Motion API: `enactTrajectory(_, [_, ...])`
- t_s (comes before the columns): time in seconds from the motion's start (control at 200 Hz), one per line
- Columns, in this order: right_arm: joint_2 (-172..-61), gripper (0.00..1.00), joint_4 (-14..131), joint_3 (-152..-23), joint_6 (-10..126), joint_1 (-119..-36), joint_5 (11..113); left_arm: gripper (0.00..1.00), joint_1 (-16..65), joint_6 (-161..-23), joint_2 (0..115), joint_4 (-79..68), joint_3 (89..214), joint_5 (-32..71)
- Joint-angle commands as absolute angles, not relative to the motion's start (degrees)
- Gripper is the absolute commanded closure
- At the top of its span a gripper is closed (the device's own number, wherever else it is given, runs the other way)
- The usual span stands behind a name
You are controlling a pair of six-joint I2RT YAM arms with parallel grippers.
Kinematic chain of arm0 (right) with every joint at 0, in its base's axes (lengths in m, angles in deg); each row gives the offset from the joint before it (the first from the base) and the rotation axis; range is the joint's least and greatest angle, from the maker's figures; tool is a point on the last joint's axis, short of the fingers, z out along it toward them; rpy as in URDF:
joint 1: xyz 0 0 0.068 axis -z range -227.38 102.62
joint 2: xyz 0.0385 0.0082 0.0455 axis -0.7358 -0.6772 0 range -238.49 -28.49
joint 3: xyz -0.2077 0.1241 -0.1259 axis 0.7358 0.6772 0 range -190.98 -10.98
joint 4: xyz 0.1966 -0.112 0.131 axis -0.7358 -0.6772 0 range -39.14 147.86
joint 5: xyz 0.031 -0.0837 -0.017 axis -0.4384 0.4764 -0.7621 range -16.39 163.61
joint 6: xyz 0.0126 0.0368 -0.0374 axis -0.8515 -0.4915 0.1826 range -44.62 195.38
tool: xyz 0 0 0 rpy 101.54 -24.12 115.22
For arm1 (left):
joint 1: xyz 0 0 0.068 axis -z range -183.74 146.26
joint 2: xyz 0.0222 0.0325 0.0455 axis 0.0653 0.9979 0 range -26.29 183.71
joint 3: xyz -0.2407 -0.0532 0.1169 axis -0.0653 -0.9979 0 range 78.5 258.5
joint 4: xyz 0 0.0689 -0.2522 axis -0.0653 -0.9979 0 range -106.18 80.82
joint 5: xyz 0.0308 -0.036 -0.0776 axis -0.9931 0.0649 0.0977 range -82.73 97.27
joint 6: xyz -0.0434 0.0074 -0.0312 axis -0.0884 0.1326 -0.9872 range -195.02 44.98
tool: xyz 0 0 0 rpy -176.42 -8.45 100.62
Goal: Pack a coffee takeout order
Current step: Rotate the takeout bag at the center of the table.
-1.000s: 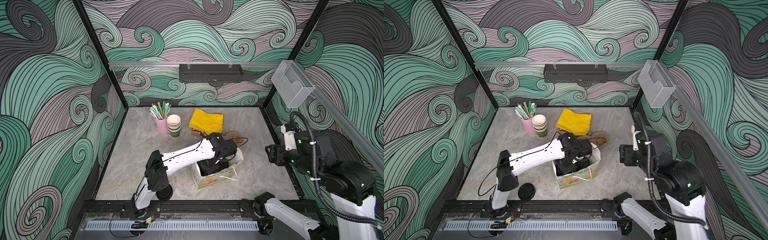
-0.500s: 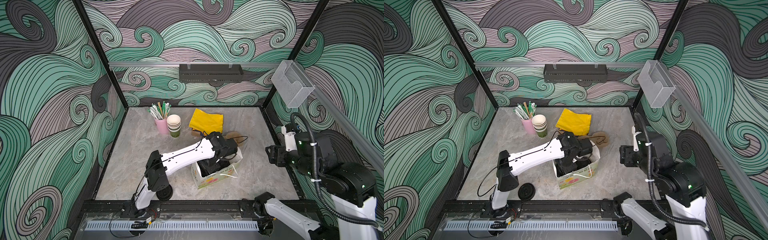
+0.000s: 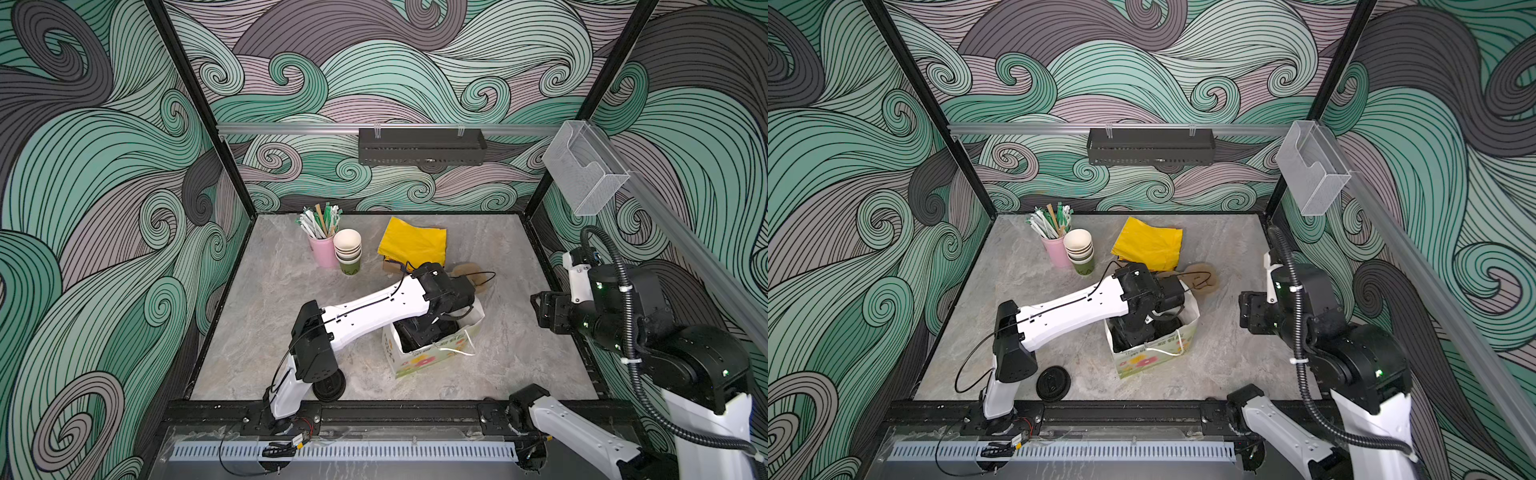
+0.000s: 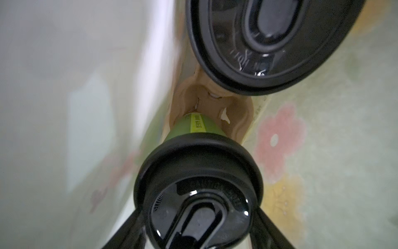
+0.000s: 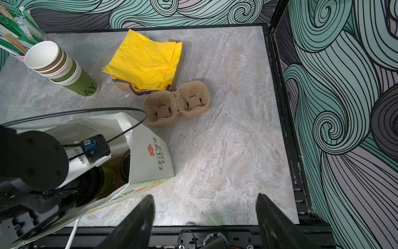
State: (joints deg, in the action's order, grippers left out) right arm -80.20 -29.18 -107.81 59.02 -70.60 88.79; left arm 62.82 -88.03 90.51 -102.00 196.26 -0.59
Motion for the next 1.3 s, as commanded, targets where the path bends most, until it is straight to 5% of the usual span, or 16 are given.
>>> enactTrajectory(0.0, [-79.7, 0.25, -30.0, -107.4, 58.2, -70.4, 89.3, 0.66, 63.0, -89.4, 89.1, -104.0, 194.1, 0.0])
enactTrajectory(1.296, [-80.5, 0.24, -30.1, -107.7, 58.1, -70.4, 89.1, 0.67, 63.2, -90.9, 87.2, -106.6, 202.7, -1.3])
